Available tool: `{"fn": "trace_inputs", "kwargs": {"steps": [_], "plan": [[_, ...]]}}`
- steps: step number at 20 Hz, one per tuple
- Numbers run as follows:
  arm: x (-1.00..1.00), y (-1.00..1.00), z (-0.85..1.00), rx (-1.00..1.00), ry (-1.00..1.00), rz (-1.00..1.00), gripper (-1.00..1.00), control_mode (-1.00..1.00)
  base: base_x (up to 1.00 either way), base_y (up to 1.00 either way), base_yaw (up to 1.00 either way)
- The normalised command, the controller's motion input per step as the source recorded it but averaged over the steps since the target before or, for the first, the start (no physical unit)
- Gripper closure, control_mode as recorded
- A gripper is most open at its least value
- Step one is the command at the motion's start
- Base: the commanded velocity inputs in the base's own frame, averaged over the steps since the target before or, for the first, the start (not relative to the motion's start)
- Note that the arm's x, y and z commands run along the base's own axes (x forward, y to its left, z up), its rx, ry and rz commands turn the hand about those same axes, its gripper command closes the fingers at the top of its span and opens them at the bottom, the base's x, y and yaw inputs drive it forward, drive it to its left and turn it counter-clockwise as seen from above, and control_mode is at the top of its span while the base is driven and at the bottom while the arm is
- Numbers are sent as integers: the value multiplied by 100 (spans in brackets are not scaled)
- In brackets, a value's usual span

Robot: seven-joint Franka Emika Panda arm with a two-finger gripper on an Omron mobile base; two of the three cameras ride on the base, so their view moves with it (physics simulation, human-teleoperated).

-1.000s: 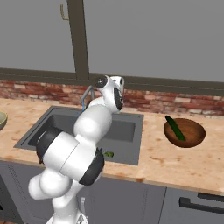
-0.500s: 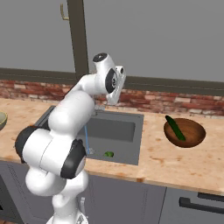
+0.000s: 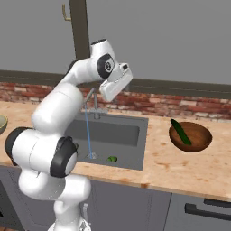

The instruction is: Pick the avocados from the sink and place them in one bowl. Place the cucumber in the other bowl. Then turn off the sink faucet.

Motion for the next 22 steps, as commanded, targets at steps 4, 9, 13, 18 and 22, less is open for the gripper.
{"fn": "trace_inputs", "kwargs": {"steps": [4, 9, 13, 18, 22], "plan": [[-78, 3, -3, 0, -1, -48, -100, -100, 0, 0, 0], [-50, 35, -29, 0, -1, -28, -100, -100, 0, 0, 0], [-23, 52, -20, 0, 1, -17, -100, -100, 0, 0, 0], [-26, 29, -9, 9, -11, -23, -100, -100, 0, 0, 0], [-20, 0, 0, 22, -18, -28, -100, -100, 0, 0, 0]]}}
